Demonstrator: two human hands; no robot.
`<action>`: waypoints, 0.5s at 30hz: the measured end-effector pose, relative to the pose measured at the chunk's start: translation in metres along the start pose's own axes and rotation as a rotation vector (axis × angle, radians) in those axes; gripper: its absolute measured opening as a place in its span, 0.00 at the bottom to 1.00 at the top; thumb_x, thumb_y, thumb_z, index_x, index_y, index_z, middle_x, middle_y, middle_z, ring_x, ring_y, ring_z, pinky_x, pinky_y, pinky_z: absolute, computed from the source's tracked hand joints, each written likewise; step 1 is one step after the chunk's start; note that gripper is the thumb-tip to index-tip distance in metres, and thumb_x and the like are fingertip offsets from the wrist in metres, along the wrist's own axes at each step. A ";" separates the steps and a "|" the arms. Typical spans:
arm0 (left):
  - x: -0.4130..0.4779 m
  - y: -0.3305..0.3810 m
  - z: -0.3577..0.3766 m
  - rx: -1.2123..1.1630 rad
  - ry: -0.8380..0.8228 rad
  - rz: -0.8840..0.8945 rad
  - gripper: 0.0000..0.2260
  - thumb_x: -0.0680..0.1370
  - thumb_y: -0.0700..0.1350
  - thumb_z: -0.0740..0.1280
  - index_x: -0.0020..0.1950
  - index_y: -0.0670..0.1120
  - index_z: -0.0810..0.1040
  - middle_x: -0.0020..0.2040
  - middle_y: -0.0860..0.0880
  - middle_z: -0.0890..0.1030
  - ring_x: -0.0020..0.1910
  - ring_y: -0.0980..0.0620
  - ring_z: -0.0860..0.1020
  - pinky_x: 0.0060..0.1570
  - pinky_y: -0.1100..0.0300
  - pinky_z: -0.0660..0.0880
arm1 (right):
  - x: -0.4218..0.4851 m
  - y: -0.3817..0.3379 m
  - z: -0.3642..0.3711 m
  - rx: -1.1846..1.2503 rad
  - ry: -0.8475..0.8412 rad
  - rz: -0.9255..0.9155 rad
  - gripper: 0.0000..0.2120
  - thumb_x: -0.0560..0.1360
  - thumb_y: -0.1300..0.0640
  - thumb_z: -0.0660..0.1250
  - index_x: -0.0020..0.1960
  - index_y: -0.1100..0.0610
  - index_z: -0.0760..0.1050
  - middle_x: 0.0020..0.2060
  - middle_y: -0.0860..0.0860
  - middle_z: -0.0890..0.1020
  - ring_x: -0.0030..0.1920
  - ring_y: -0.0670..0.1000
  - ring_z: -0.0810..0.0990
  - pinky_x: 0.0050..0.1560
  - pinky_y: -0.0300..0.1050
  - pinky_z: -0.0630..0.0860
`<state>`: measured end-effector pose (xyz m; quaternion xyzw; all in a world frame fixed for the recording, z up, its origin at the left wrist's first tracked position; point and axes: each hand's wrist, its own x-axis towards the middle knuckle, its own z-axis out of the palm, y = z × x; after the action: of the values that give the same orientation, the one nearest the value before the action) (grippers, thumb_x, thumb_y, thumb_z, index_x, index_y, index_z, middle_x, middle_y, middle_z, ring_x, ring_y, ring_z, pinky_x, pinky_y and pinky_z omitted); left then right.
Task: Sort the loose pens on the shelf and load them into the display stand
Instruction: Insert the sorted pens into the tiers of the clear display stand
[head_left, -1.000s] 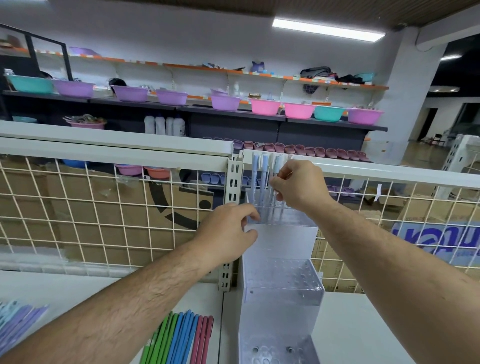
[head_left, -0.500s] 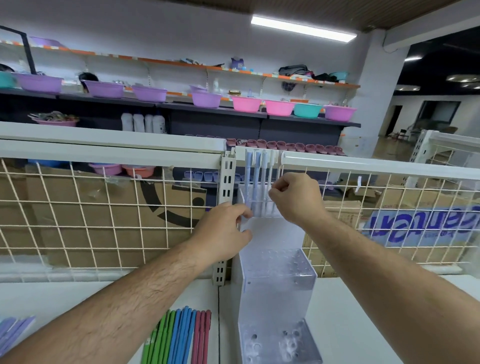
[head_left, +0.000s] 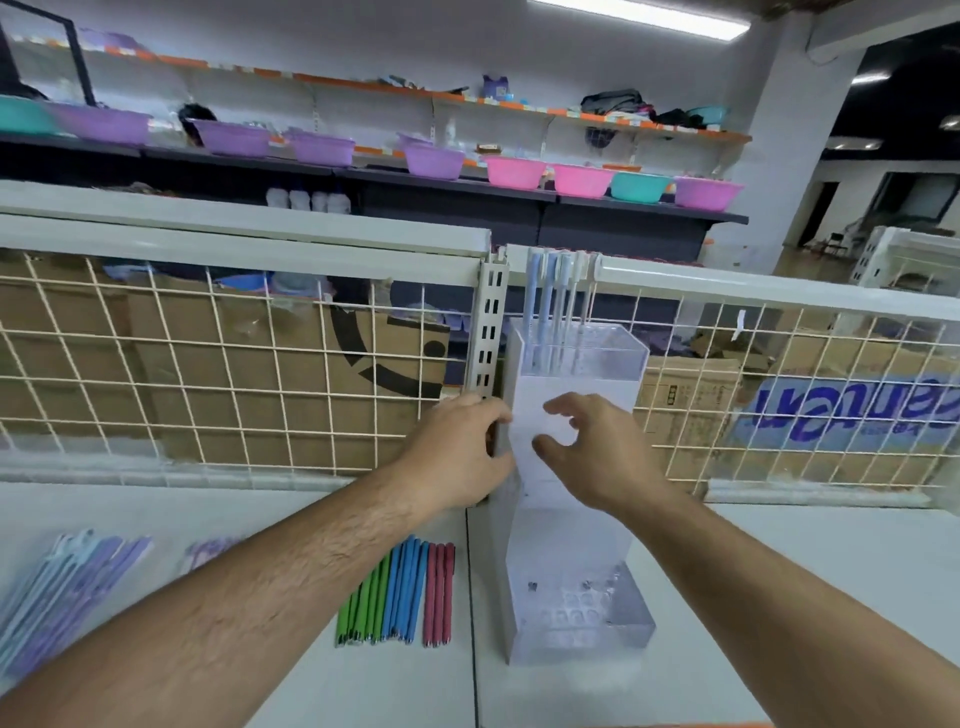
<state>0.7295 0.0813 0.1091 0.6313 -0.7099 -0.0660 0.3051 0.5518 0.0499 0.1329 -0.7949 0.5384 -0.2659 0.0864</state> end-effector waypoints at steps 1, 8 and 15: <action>-0.006 0.001 -0.002 0.014 0.001 -0.005 0.19 0.75 0.52 0.69 0.65 0.52 0.76 0.63 0.53 0.75 0.65 0.51 0.71 0.65 0.51 0.71 | -0.004 0.000 0.001 0.002 -0.006 -0.012 0.21 0.76 0.46 0.69 0.68 0.48 0.75 0.65 0.48 0.77 0.61 0.50 0.78 0.59 0.46 0.75; -0.077 0.008 -0.014 0.137 -0.001 -0.153 0.19 0.76 0.55 0.66 0.68 0.55 0.74 0.66 0.54 0.75 0.66 0.51 0.69 0.65 0.51 0.70 | -0.046 -0.010 0.013 0.041 -0.119 -0.110 0.22 0.77 0.46 0.69 0.69 0.48 0.74 0.65 0.49 0.77 0.62 0.50 0.76 0.50 0.43 0.70; -0.156 -0.018 -0.027 0.209 -0.031 -0.334 0.23 0.76 0.55 0.67 0.71 0.54 0.70 0.69 0.53 0.73 0.69 0.50 0.67 0.68 0.50 0.68 | -0.094 -0.045 0.049 0.116 -0.247 -0.233 0.24 0.77 0.47 0.70 0.70 0.49 0.72 0.68 0.49 0.75 0.67 0.52 0.73 0.61 0.46 0.73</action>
<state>0.7613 0.2313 0.0675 0.7674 -0.6031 -0.0511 0.2116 0.5873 0.1455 0.0796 -0.8723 0.4117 -0.2051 0.1659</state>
